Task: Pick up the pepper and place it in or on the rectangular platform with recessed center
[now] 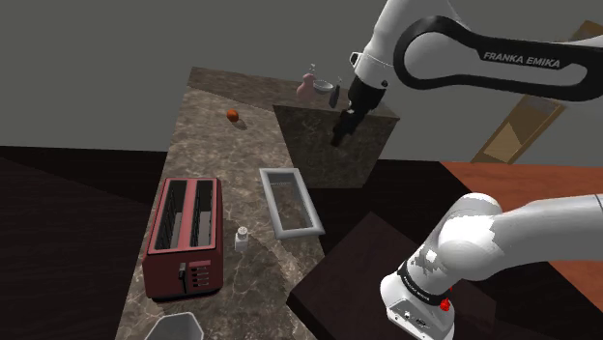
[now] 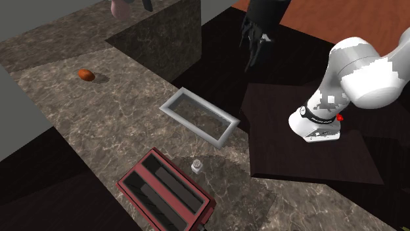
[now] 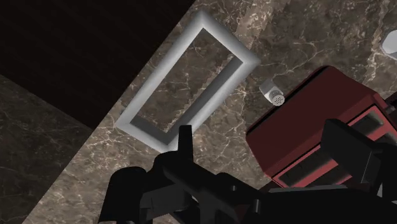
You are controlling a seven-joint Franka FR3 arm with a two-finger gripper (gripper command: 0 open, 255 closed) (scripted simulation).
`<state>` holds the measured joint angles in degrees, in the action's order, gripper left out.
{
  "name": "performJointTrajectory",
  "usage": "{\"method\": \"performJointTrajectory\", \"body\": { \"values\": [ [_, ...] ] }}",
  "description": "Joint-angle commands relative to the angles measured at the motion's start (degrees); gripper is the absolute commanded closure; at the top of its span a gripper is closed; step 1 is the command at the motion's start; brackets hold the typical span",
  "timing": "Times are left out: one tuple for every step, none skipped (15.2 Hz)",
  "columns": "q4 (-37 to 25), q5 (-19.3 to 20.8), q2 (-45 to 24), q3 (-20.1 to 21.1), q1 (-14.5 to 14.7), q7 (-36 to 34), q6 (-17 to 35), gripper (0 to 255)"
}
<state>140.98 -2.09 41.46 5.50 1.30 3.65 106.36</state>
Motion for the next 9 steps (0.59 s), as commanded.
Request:
{"method": "performJointTrajectory", "body": {
  "values": [
    [1.52,-0.63,-2.43,1.37,0.48,-1.26,3.55,0],
    [2.04,-0.88,-3.83,2.03,0.67,-1.84,5.22,0],
    [2.48,-1.09,-5.31,2.68,0.86,-2.42,6.9,0],
    [2.86,-1.28,-6.86,3.34,1.03,-3.02,8.58,0],
    [3.15,-1.44,-8.48,4.0,1.19,-3.62,10.26,0],
    [3.38,-1.56,-10.18,4.66,1.34,-4.24,11.94,0],
    [3.53,-1.64,-11.94,5.31,1.47,-4.87,13.61,0],
    [3.61,-1.68,-13.76,5.98,1.58,-5.52,15.26,0],
    [3.61,-1.67,-15.65,6.64,1.67,-6.19,16.9,0]
  ]
}}
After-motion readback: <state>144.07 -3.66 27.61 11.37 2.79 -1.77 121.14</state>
